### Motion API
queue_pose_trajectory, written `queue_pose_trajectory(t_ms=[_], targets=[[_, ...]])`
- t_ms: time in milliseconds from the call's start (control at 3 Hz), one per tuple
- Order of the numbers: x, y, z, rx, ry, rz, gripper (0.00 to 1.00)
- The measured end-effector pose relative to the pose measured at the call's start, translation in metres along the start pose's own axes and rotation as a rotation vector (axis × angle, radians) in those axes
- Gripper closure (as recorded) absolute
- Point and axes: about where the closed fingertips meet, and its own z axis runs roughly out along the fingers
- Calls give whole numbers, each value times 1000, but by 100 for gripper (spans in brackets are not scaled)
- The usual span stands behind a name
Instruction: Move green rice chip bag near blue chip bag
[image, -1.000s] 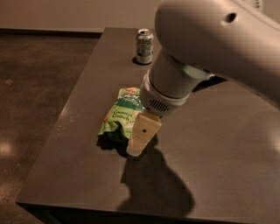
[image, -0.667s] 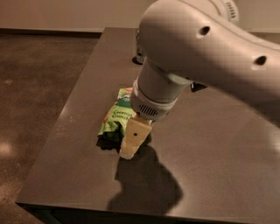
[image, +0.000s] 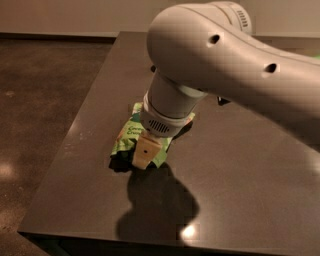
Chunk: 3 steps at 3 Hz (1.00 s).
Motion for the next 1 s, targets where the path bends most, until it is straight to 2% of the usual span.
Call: queue_pose_trajectory(t_ms=[333, 667, 1000], targets=[[-1, -6, -3, -10, -18, 25, 59], [15, -33, -17, -9, -50, 96, 90], [26, -54, -30, -4, -78, 142, 100]])
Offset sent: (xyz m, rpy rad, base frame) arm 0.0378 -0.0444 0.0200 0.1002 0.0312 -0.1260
